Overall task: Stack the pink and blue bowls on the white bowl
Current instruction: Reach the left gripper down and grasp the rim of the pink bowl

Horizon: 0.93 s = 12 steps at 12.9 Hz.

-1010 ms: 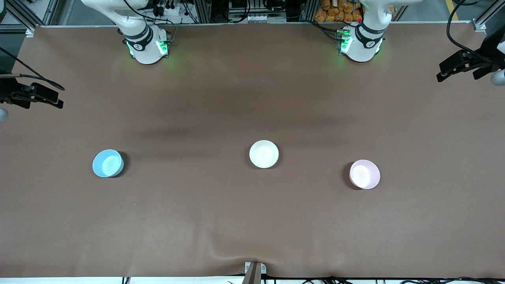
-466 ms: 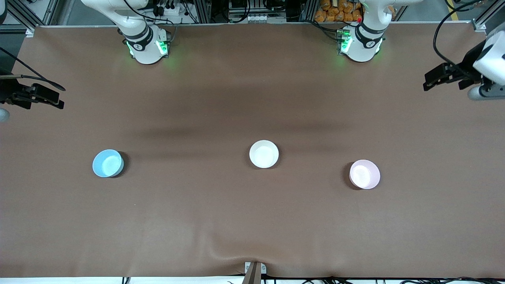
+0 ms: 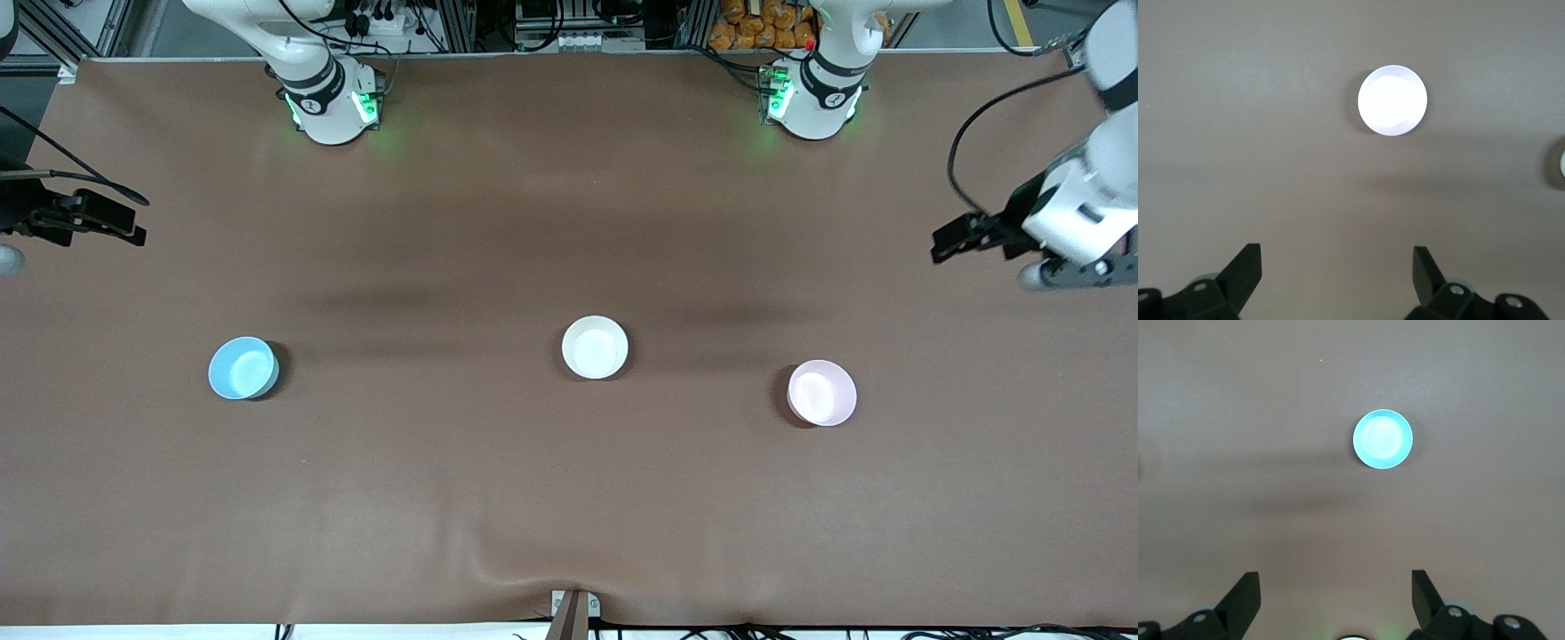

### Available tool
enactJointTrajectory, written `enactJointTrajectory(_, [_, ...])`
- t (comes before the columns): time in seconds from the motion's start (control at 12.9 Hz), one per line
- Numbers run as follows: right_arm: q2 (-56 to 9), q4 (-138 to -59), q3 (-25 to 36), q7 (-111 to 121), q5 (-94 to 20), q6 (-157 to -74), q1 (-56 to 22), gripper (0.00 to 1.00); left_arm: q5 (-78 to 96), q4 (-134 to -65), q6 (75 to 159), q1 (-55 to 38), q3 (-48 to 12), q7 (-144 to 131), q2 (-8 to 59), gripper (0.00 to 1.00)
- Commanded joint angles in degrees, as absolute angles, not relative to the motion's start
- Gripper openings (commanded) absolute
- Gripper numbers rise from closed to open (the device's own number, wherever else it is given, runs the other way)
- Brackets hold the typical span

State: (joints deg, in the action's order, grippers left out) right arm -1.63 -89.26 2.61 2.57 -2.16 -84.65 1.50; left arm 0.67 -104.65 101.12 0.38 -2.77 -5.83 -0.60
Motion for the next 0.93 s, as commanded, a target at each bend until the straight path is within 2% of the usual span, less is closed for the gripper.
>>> enactJointTrajectory(0.0, [-0.79,-90.09,2.64,1.76,-2.81,-85.08,1.49,1.00,0.17,-108.89,107.74,0.62,-3.08,-4.83,1.74,1.00])
enactJointTrajectory(0.54, [-0.79,-90.00,2.55,1.76,-2.81,-85.43,1.23,1.00,0.18,-108.99,120.04,0.53,-3.08,-4.75,14.75,1.00])
enactJointTrajectory(0.85, [-0.70,-90.00,2.55,1.76,-2.81,-85.34,1.41,1.00,0.18,-109.07,127.34,0.97,-3.08,-4.75,20.99,0.85])
